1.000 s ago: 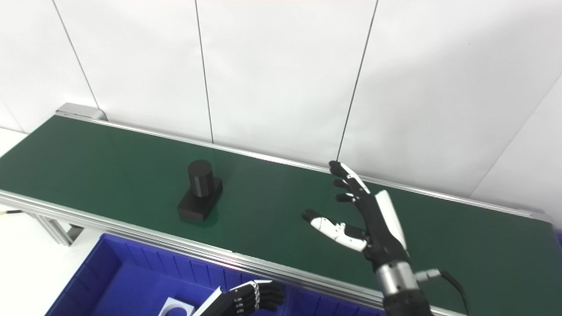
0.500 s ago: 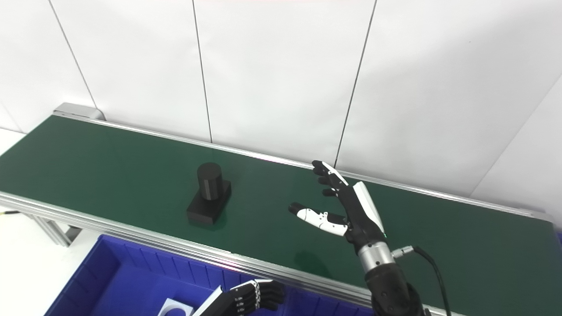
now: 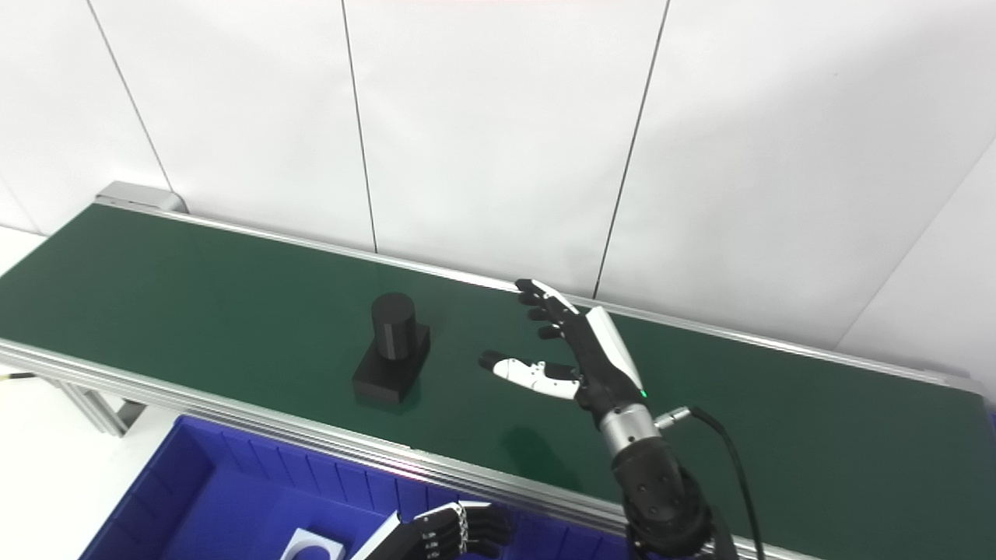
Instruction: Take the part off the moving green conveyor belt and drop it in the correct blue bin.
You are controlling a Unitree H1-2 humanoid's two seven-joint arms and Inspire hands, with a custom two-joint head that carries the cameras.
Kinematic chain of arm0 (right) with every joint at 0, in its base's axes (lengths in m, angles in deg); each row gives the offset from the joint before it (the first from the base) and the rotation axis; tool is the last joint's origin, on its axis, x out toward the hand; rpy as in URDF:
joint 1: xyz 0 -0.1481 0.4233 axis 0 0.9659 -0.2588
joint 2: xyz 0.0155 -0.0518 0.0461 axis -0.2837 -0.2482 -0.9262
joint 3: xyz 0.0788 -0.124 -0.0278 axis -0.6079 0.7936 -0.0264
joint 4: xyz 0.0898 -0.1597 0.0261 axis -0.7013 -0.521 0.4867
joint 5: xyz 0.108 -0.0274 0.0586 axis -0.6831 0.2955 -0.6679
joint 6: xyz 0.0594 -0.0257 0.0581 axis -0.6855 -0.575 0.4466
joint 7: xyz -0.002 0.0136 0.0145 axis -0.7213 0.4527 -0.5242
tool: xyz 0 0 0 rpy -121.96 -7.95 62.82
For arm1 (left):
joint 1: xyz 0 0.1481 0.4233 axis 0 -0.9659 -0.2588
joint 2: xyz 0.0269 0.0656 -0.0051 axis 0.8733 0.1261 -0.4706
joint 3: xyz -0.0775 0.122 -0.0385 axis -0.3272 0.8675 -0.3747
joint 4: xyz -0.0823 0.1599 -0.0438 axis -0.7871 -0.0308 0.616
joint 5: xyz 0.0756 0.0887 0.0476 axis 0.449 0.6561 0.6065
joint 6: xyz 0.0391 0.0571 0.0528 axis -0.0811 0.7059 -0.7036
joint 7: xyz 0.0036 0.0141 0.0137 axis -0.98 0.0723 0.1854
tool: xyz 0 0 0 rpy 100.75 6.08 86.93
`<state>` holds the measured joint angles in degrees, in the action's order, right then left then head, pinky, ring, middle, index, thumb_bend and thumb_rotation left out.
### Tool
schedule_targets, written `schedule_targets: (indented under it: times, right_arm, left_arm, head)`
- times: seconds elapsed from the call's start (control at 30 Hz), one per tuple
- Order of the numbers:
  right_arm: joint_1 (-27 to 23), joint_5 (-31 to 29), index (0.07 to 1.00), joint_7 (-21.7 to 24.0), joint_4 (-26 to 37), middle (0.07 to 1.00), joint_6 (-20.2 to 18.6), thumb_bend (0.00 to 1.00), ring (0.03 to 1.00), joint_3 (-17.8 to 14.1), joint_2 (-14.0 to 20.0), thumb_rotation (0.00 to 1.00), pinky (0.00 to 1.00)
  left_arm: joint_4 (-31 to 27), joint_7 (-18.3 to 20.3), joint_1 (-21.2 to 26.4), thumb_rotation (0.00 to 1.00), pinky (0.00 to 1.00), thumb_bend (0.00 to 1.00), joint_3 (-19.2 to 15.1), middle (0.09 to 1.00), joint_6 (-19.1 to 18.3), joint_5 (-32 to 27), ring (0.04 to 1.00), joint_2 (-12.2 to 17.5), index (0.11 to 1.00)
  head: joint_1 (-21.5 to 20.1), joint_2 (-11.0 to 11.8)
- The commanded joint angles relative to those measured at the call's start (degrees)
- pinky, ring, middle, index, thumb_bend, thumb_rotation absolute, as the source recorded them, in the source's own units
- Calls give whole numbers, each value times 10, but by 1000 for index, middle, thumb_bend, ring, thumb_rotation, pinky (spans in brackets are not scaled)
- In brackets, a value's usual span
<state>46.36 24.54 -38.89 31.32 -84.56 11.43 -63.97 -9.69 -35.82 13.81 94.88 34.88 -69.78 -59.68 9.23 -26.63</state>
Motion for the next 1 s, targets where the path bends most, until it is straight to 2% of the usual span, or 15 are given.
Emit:
schedule_targets:
  times: [0.0,0.13,0.27,0.63,0.97]
  right_arm:
    - [-27,7,894,-11,2,875,22,659,842,6,-13,436,754]
    - [-29,18,896,-13,-11,882,20,662,854,15,-22,446,765]
    - [-32,34,895,-14,-26,881,8,656,872,27,-30,451,817]
    - [-47,45,880,-34,-93,876,39,656,873,43,-42,403,811]
    - [-77,44,880,-42,-153,877,47,657,865,44,-42,415,801]
  left_arm:
    - [-19,-1,0,439,728,1000,4,776,13,8,765,-6,764]
    - [-21,-4,-1,436,727,1000,7,774,10,14,762,-7,764]
    - [-23,-4,-2,439,728,1000,10,774,8,17,763,-8,765]
    - [-21,-1,-3,425,727,1000,14,775,9,17,763,-9,765]
    - [-19,-3,-2,422,723,1000,18,774,11,23,760,-13,763]
  head:
    - [1,-2]
    - [2,-3]
    - [7,-5]
    - [10,-6]
    - [15,-5]
